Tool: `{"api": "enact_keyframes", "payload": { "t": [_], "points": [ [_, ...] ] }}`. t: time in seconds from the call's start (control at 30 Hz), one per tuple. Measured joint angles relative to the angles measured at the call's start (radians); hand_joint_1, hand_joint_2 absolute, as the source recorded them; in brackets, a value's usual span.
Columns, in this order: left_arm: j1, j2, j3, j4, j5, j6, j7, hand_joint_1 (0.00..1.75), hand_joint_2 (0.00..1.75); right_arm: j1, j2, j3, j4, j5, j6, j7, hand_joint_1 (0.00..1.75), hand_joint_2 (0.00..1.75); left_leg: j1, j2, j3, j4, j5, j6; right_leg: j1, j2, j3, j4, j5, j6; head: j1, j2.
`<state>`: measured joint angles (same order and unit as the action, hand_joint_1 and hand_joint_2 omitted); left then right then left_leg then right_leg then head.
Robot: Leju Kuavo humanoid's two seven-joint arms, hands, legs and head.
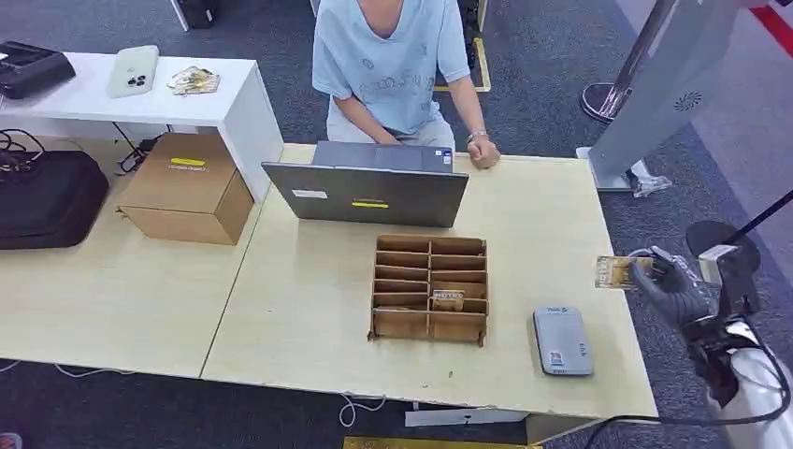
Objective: Pass the card to the sensor for recognition and then transmit it.
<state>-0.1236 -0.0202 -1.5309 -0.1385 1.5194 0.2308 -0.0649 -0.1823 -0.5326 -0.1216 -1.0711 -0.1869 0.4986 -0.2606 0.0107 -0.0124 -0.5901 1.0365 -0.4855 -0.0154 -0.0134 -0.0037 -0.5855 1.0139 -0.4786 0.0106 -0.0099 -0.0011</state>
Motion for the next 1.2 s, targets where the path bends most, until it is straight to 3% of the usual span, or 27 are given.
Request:
{"api": "enact_keyframes", "payload": {
  "t": [0.27,0.77,1.2],
  "points": [
    [0.000,0.001,0.000,0.000,-0.006,-0.003,0.010,0.00,1.75,0.085,0.054,-0.059,-0.096,0.044,0.007,0.021,1.75,1.75,0.000,0.000,0.000,0.000,0.000,0.000,0.000,0.000,0.000,0.000,0.000,0.000,0.000,0.000],
    [-0.001,0.005,0.000,0.000,0.003,-0.008,0.011,0.00,1.75,0.185,0.142,-0.053,-0.250,0.166,-0.027,0.048,1.75,1.75,0.000,0.001,0.000,0.000,0.000,0.000,0.000,0.001,0.000,0.000,0.000,0.000,0.000,0.000],
    [-0.001,0.005,0.000,0.000,0.012,-0.007,0.013,0.00,1.75,0.189,0.150,-0.035,-0.259,0.215,-0.040,0.045,1.75,1.75,0.000,0.001,0.001,0.000,0.000,0.000,0.000,0.001,0.000,0.000,0.000,0.000,0.000,0.000]
  ]
}}
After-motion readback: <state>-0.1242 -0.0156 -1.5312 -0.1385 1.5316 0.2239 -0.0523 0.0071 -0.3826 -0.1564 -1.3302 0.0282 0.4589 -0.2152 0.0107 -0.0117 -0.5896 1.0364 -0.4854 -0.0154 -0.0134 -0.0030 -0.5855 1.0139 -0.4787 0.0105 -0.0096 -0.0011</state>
